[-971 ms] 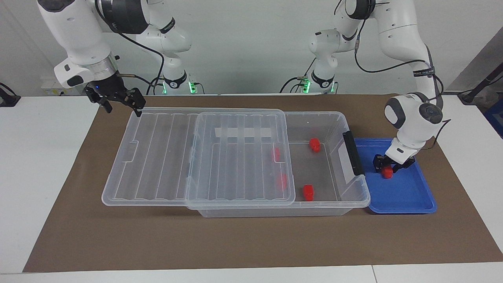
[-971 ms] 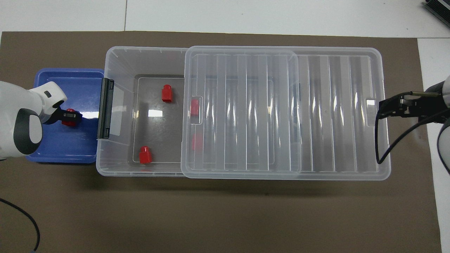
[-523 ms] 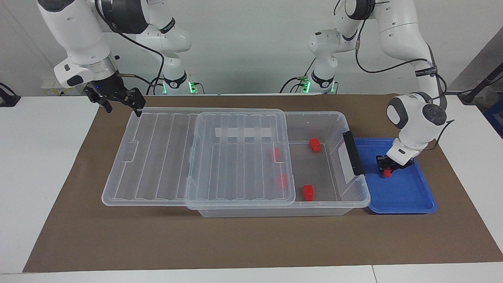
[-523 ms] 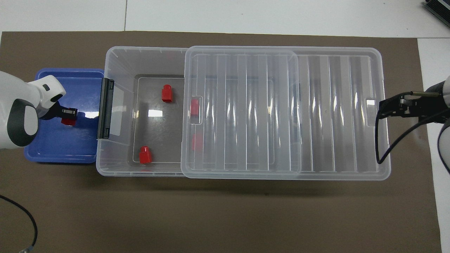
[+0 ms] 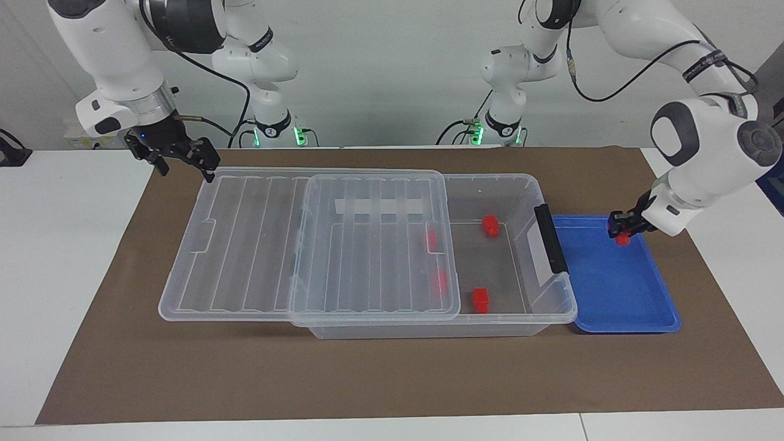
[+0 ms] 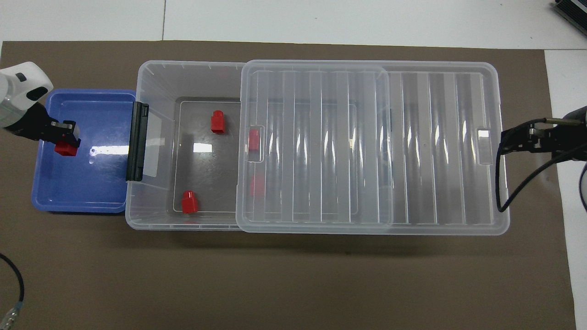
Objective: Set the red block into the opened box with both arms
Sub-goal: 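Lift the red block with the left gripper toward the open box, then lower the red block into the box and open the left gripper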
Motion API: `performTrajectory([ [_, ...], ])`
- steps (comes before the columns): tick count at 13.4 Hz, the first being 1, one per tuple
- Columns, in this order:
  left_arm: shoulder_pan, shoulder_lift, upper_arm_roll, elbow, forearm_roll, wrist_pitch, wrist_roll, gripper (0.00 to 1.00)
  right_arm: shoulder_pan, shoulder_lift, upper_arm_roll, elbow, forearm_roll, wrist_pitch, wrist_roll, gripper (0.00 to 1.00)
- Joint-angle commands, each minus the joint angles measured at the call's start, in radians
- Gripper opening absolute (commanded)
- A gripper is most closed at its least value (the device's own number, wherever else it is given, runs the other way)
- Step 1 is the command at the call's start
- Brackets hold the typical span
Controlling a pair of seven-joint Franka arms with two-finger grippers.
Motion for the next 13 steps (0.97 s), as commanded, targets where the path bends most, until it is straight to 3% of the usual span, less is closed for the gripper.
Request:
performTrajectory([
  [1,-0.072,-0.008,0.010,0.054,-0.048,-0.083,-0.209,0.00,-0.025,-0.025,0.003,-0.037,0.008,0.016,-0.028,1.00],
  [4,-0.176,-0.012,0.008,0.071,-0.090,-0.067,-0.512,0.00,-0.056,-0.037,0.002,-0.077,0.008,0.082,-0.060,1.00],
  [8,-0.297,-0.032,-0.010,0.062,-0.093,0.039,-0.718,0.00,-0.085,-0.059,0.000,-0.141,0.008,0.154,-0.090,0.96],
  [10,-0.343,-0.075,-0.012,-0.051,-0.090,0.185,-0.807,0.00,-0.102,-0.059,-0.002,-0.160,0.008,0.189,-0.090,0.96],
  [13,-0.391,-0.169,-0.010,-0.328,-0.079,0.467,-0.867,0.00,-0.134,-0.060,-0.002,-0.198,0.008,0.237,-0.145,0.93],
])
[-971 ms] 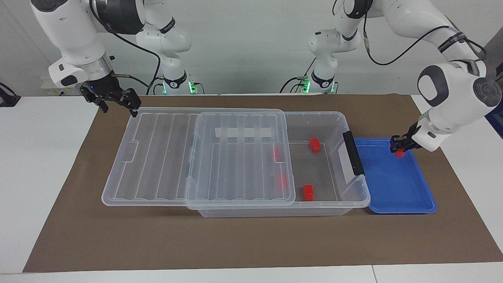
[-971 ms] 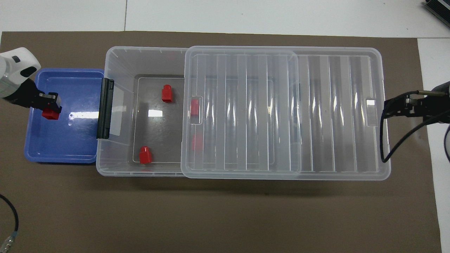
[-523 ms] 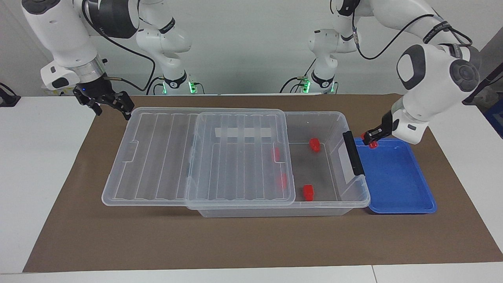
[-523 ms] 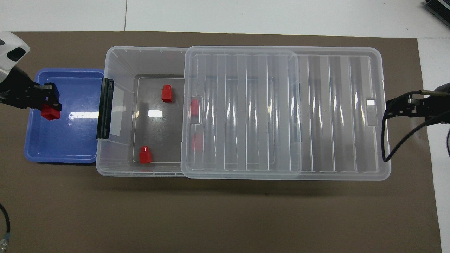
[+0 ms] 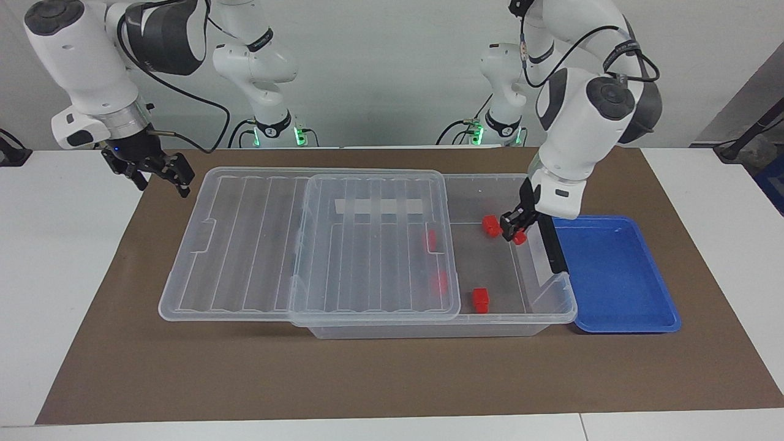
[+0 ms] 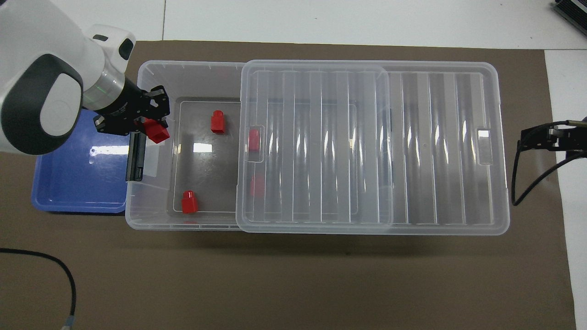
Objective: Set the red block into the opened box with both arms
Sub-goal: 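Lower the red block into the box and open the left gripper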
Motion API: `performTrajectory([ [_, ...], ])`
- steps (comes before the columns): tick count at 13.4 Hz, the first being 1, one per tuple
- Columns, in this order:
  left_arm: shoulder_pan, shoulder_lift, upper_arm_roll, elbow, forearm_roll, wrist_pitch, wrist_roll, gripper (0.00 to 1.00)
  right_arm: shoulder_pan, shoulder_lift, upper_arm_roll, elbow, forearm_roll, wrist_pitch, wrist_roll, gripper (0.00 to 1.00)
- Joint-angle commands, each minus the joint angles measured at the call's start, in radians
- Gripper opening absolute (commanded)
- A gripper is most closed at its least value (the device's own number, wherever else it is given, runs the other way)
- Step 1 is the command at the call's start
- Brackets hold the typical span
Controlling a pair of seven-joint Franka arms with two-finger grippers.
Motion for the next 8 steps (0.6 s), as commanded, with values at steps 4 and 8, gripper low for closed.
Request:
performTrajectory([
  [4,-0.018,-0.126,0.013,-0.367,0.106,0.263,0.046,0.00,-0.065,-0.042,0.001,-0.136,0.010,0.134,-0.093,0.88],
  [8,-0.061,-0.074,0.016,-0.465,0.108,0.458,0.043,0.00,-0.117,-0.042,0.001,-0.199,0.010,0.207,-0.164,0.84],
])
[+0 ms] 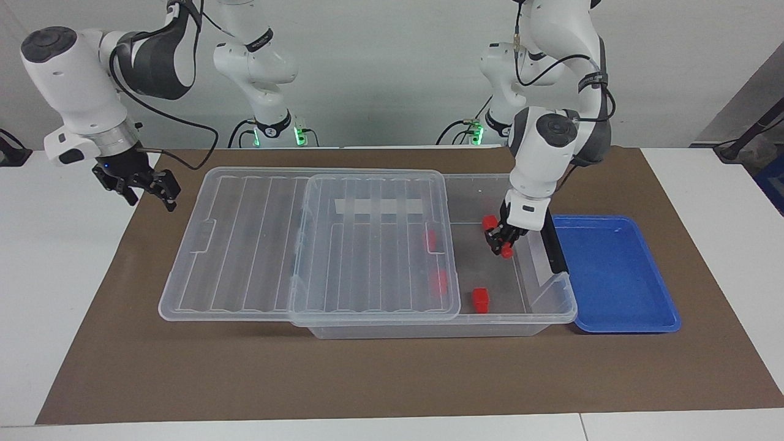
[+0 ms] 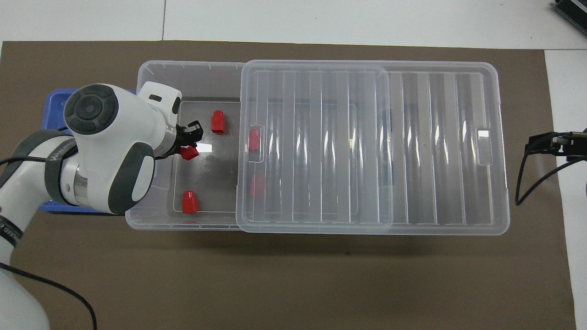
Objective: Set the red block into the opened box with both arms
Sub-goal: 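Lower the red block into the box and open the left gripper, then withdraw the left gripper back over the blue tray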
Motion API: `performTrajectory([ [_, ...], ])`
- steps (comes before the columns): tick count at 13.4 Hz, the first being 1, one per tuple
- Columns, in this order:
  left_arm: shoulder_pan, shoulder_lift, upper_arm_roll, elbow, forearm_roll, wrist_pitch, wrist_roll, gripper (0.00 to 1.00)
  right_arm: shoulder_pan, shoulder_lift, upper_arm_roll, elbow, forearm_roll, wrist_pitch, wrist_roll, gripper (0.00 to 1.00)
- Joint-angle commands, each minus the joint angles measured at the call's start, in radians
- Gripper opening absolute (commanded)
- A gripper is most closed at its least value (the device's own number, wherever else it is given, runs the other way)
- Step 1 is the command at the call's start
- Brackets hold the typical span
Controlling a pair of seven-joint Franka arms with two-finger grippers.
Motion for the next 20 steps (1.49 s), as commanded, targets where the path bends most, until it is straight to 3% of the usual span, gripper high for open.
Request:
performTrajectory([
  [1,-0.026,-0.003,0.014,-0.043,0.019,0.063,0.004,0.00,-0.034,-0.038,0.002,-0.064,0.008,0.037,-0.064,0.78],
  [3,-0.028,0.021,0.014,-0.051,0.019,0.087,0.004,0.00,-0.041,-0.036,0.002,-0.072,0.008,0.040,-0.064,0.50],
  [5,-0.044,0.059,0.014,-0.055,0.020,0.124,0.002,0.00,-0.044,-0.036,0.002,-0.081,0.010,0.069,-0.064,0.00],
  [12,-0.049,0.078,0.015,-0.108,0.046,0.193,0.002,0.00,-0.046,-0.012,0.002,-0.092,0.028,0.118,-0.056,0.00],
  [14,-0.049,0.078,0.015,-0.108,0.048,0.193,0.002,0.15,-0.038,-0.004,0.002,-0.090,0.028,0.124,-0.053,0.00],
  [15,-0.048,0.078,0.015,-0.108,0.048,0.195,0.004,0.45,-0.038,-0.001,0.002,-0.092,0.028,0.124,-0.053,0.00],
  [16,-0.046,0.078,0.017,-0.105,0.048,0.193,0.004,0.83,-0.038,0.002,0.004,-0.092,0.028,0.124,-0.053,0.00],
  [20,-0.035,0.075,0.018,-0.056,0.046,0.134,-0.005,0.85,-0.020,0.003,0.004,-0.096,0.028,0.124,-0.041,0.00],
])
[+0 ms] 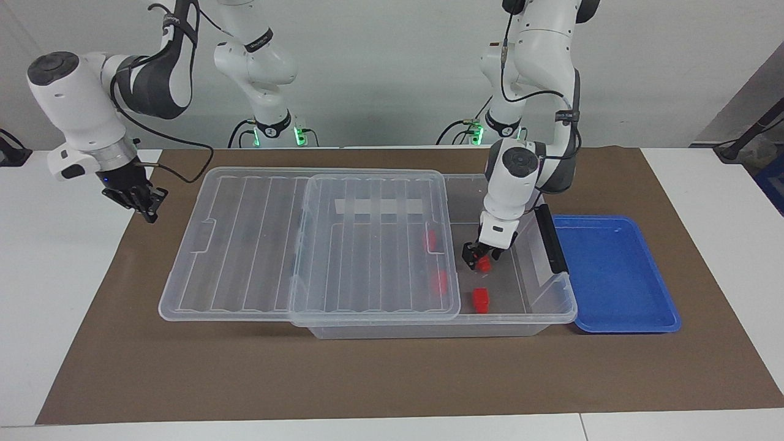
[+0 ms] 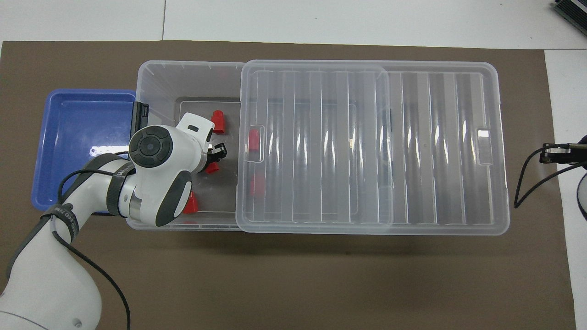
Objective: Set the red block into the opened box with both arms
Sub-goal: 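Withdraw the left gripper back over the blue tray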
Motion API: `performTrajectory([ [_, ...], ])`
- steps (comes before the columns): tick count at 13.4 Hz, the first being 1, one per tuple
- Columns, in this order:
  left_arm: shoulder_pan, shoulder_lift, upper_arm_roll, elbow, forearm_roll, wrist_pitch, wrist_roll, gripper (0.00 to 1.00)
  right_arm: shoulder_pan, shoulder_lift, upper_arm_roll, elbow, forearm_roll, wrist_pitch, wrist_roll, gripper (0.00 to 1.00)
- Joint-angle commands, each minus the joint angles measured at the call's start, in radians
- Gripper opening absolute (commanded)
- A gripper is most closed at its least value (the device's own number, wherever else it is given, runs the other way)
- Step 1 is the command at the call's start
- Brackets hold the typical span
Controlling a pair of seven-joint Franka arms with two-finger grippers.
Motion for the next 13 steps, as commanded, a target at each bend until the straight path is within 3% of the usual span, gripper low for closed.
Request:
performTrajectory([
  [1,0.003,-0.022,0.013,0.081,0.014,-0.145,-0.006,0.85,0.010,-0.005,0.002,-0.023,0.016,0.026,-0.003,0.00],
  [4,0.047,-0.035,0.014,0.319,0.012,-0.525,0.008,0.85,0.024,-0.005,0.002,-0.040,0.016,0.055,0.004,0.00],
  [6,0.078,-0.079,0.016,0.397,0.015,-0.678,0.082,0.84,0.027,0.003,0.002,-0.049,0.016,0.098,0.005,0.00],
  [11,0.272,-0.261,0.016,0.413,0.017,-0.891,0.492,0.86,0.065,0.030,0.002,-0.052,0.016,0.124,0.034,0.00],
  [13,0.312,-0.303,0.019,0.413,0.017,-0.928,0.584,0.93,0.093,0.030,0.003,-0.052,0.016,0.117,0.033,0.00],
])
